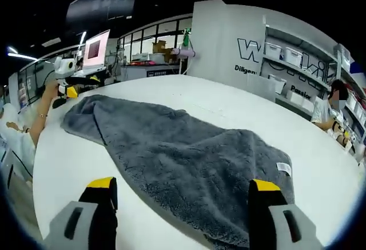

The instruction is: Fold the towel on the table until its edges align and the towel forms a compact rectangular stack.

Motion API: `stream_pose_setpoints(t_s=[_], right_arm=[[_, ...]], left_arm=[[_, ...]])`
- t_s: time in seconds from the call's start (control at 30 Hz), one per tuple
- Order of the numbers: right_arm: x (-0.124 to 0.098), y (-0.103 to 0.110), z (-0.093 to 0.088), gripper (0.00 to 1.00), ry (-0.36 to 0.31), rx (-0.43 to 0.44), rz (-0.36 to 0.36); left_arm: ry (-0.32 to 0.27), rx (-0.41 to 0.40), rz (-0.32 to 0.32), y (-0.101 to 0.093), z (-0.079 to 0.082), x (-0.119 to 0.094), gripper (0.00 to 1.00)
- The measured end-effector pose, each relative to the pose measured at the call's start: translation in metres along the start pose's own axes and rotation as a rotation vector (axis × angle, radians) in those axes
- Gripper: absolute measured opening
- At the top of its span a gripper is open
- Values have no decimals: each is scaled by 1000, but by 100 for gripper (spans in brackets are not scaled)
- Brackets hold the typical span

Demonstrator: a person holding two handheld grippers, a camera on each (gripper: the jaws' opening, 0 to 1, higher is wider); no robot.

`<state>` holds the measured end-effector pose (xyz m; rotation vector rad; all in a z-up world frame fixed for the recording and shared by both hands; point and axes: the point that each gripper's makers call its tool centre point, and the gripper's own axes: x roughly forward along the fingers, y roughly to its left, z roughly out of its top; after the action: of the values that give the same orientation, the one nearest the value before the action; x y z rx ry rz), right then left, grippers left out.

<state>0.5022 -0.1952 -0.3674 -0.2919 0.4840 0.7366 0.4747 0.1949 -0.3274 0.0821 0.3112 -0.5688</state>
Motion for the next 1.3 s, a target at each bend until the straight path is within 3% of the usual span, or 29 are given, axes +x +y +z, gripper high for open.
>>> stream_pose_setpoints(t_s=[0.33, 0.5, 0.7, 0.77, 0.9, 1.3], right_arm=[[-3, 0, 3, 99, -20, -1, -8], [-3, -1, 1, 99, -16, -3, -10], [-3, 2, 2, 99, -19, -12, -9], [-4, 2, 2, 99, -20, -14, -9], [-3, 4, 1, 99, -14, -21, -9], [-4, 5, 1, 99, -11, -32, -9]], left_arm=[[-22, -99, 194, 54, -7, -11, 91], [42, -150, 345, 92, -30, -21, 90], [116, -161, 451, 118, -52, -28, 82], [129, -151, 459, 121, -55, -28, 77], [142, -145, 447, 121, -59, -26, 57], [245, -112, 420, 120, -80, -15, 20]])
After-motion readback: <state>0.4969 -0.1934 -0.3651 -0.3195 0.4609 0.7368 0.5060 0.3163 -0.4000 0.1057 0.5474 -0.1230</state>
